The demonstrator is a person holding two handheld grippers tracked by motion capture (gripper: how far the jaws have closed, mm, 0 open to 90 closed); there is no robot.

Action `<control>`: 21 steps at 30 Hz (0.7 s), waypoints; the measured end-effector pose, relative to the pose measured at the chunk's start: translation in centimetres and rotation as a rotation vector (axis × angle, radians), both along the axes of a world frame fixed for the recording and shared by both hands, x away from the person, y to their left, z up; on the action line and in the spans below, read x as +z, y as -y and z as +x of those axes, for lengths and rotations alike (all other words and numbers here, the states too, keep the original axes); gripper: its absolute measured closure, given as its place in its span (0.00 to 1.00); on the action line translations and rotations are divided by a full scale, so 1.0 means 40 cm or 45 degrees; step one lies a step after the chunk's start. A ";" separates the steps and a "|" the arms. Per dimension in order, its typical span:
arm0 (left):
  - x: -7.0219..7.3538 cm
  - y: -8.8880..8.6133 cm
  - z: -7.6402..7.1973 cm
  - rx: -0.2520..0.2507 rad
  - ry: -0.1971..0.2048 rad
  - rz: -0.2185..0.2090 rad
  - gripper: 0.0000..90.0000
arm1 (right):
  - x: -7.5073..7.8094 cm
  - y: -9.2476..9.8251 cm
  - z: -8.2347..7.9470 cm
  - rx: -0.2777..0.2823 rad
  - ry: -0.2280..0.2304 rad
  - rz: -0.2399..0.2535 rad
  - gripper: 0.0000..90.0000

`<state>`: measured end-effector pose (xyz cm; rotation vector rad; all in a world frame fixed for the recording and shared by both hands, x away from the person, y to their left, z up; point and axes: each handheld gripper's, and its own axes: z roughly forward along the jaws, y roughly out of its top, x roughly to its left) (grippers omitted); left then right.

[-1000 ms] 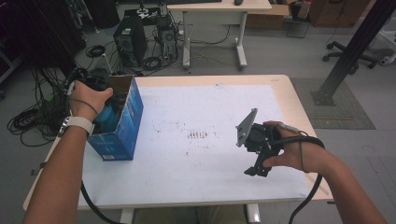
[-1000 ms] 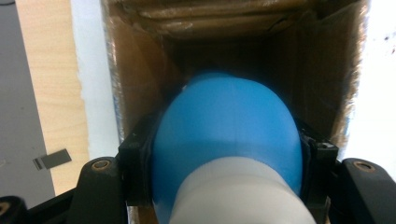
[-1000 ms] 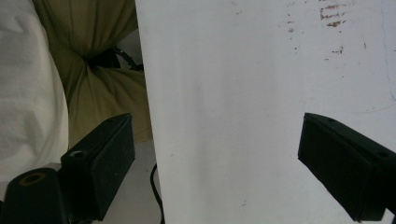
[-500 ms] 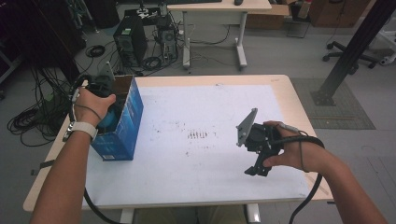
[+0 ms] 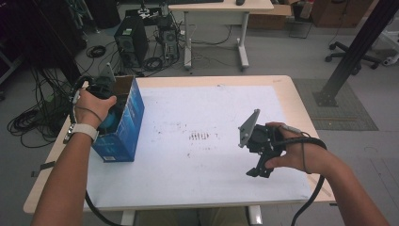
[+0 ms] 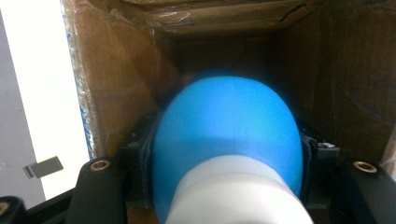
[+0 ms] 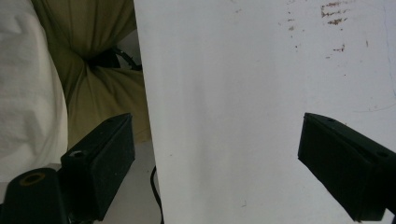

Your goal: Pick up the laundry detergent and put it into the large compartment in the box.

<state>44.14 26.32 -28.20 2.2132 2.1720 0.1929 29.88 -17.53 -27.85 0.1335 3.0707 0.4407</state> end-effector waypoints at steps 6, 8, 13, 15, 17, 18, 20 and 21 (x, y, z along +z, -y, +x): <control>0.000 -0.006 -0.002 0.000 0.003 -0.013 0.41 | 0.000 -0.001 0.000 -0.002 -0.003 -0.006 0.13; -0.001 -0.007 -0.002 -0.007 -0.002 -0.015 0.40 | 0.000 -0.003 0.001 0.004 -0.001 -0.006 0.13; 0.000 -0.012 -0.004 -0.008 0.002 -0.026 0.41 | -0.002 -0.007 0.001 0.007 -0.003 -0.003 0.13; 0.000 -0.014 -0.005 -0.004 0.008 -0.030 0.40 | -0.003 -0.007 0.001 0.008 -0.003 -0.004 0.13; 0.000 -0.015 -0.005 -0.002 0.008 -0.040 0.39 | -0.003 -0.007 0.000 0.007 -0.004 -0.001 0.13; 0.000 -0.014 -0.004 -0.002 0.007 -0.045 0.38 | -0.003 -0.007 0.000 0.006 -0.002 -0.002 0.13; -0.001 -0.012 -0.003 -0.003 0.003 -0.052 0.33 | -0.002 -0.006 0.001 0.007 -0.002 -0.005 0.13; -0.001 -0.011 -0.002 -0.002 0.003 -0.053 0.32 | -0.002 -0.005 0.000 0.007 -0.001 -0.005 0.13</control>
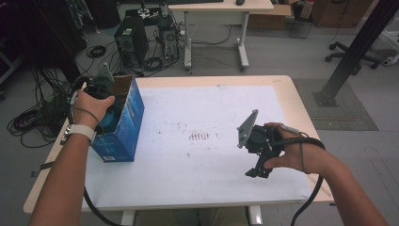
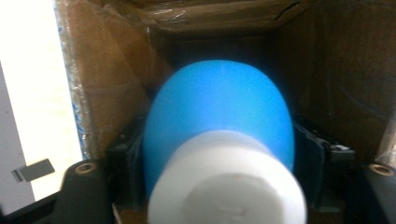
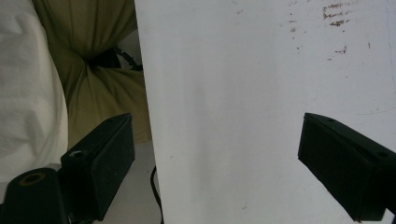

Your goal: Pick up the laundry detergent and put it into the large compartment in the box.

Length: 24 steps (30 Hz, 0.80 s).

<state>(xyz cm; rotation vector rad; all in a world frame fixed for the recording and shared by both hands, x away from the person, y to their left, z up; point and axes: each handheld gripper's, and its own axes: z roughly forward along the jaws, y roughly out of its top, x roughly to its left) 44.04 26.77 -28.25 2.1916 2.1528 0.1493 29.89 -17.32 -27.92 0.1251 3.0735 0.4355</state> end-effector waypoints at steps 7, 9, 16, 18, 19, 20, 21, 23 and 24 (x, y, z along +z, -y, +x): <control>0.008 0.002 0.001 0.008 0.002 -0.005 0.27 | 0.000 0.003 -0.002 -0.002 0.000 0.000 0.13; 0.014 -0.002 0.000 0.015 0.008 -0.016 0.27 | 0.001 0.003 -0.002 -0.006 -0.002 -0.001 0.13; 0.024 -0.006 -0.004 0.006 0.015 -0.031 0.26 | 0.002 -0.002 -0.002 0.005 0.001 0.003 0.13; 0.030 -0.007 -0.006 0.007 0.015 -0.037 0.26 | 0.002 -0.003 -0.003 0.006 0.000 0.003 0.13; 0.033 -0.007 -0.007 0.006 0.016 -0.039 0.26 | 0.002 -0.004 -0.003 0.007 0.000 0.001 0.13; 0.035 -0.007 -0.007 0.005 0.022 -0.037 0.26 | 0.001 -0.004 -0.004 0.005 0.001 0.006 0.13; 0.039 -0.007 -0.008 0.002 0.028 -0.028 0.25 | 0.002 -0.004 -0.004 0.006 0.001 0.007 0.13; 0.042 -0.009 -0.009 0.000 0.029 -0.038 0.21 | 0.002 -0.004 -0.004 0.006 0.001 0.006 0.13; 0.050 -0.012 -0.010 0.001 0.030 -0.048 0.18 | 0.001 -0.003 -0.004 0.006 0.001 0.004 0.13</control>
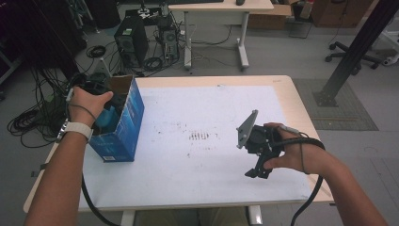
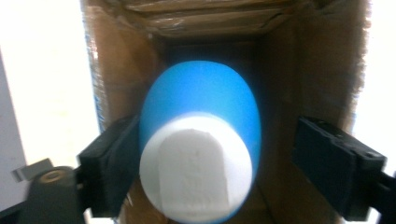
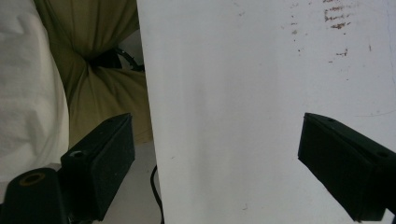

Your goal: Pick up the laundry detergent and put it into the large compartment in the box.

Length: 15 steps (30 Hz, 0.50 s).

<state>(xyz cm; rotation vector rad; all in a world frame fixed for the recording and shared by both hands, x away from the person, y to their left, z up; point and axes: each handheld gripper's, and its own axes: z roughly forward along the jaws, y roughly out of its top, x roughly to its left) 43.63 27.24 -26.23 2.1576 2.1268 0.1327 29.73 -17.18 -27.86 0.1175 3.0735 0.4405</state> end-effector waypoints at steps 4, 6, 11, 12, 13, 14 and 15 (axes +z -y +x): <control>0.008 -0.001 -0.003 0.002 -0.001 0.005 0.17 | 0.001 -0.001 -0.002 0.005 0.000 0.003 0.13; 0.013 0.000 -0.005 0.006 0.005 0.007 0.17 | 0.001 0.000 -0.003 0.005 0.003 0.003 0.13; 0.024 -0.003 -0.010 0.012 0.005 0.017 0.15 | 0.004 0.003 -0.006 0.003 0.006 0.006 0.13; 0.024 -0.003 -0.010 0.012 0.005 0.017 0.14 | 0.004 0.003 -0.006 0.003 0.006 0.006 0.13; 0.029 -0.005 -0.013 0.014 0.008 0.017 0.14 | 0.003 0.003 -0.007 0.003 0.008 0.006 0.13; 0.029 -0.005 -0.013 0.014 0.008 0.017 0.14 | 0.003 0.003 -0.008 0.004 0.006 0.006 0.13; 0.032 -0.007 -0.014 0.011 0.008 0.017 0.14 | 0.003 0.003 -0.008 0.004 0.006 0.006 0.13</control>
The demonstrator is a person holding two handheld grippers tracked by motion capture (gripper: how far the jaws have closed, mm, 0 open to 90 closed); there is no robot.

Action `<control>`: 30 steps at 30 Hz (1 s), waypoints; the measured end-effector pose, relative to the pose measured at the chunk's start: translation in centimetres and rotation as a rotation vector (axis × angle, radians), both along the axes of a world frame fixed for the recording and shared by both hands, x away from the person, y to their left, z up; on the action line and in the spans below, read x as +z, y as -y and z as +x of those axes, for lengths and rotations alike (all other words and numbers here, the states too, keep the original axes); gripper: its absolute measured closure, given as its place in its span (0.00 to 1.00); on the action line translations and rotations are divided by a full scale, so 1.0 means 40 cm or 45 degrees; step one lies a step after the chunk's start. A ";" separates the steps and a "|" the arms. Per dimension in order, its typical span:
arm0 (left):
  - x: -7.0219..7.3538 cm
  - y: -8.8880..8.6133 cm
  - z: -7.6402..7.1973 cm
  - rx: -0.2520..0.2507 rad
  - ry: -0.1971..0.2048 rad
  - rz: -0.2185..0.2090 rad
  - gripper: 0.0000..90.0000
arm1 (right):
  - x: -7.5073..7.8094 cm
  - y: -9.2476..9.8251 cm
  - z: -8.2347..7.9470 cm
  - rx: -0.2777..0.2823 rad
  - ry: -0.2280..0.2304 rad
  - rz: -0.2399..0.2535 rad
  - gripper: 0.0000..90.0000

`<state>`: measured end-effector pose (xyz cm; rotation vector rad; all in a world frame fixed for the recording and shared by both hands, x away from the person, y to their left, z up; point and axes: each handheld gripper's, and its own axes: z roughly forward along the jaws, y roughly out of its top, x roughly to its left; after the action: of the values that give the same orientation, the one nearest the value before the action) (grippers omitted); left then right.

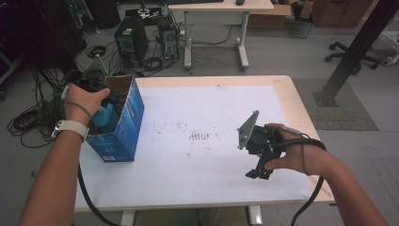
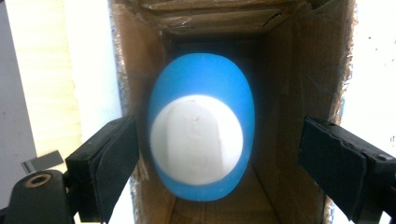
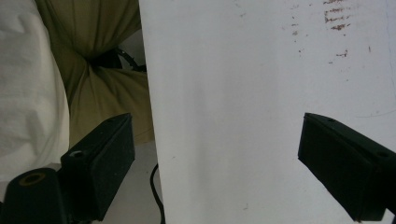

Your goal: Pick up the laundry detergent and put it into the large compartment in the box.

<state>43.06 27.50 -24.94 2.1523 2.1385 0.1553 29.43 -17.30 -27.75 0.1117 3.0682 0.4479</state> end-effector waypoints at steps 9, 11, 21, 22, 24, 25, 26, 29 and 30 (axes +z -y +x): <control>0.044 0.002 -0.011 -0.005 0.037 -0.004 0.13 | 0.008 0.003 -0.006 0.001 0.007 -0.003 0.13; 0.051 0.006 -0.012 -0.009 0.040 -0.004 0.13 | 0.008 0.003 -0.007 0.001 0.007 -0.002 0.13; 0.095 0.023 -0.016 -0.022 0.057 0.003 0.13 | 0.012 0.006 -0.009 0.001 0.012 0.000 0.13; 0.099 0.026 -0.016 -0.023 0.057 0.006 0.13 | 0.012 0.006 -0.009 0.001 0.013 0.000 0.13; 0.112 0.031 -0.016 -0.027 0.067 -0.003 0.13 | 0.012 0.006 -0.008 0.002 0.012 -0.001 0.13; 0.118 0.035 -0.016 -0.026 0.069 -0.006 0.13 | 0.012 0.005 -0.008 0.001 0.013 -0.001 0.13; 0.123 0.039 -0.016 -0.031 0.070 -0.006 0.13 | 0.012 0.005 -0.007 0.001 0.012 -0.001 0.13; 0.140 0.052 -0.016 -0.040 0.083 -0.003 0.13 | 0.012 0.003 -0.007 0.004 0.016 0.003 0.13; 0.145 0.056 -0.015 -0.040 0.087 -0.004 0.13 | 0.013 0.002 -0.008 0.004 0.014 0.001 0.13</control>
<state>42.44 25.26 -19.12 2.1455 2.0654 0.2196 29.10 -17.40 -27.22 0.1040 3.0580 0.4479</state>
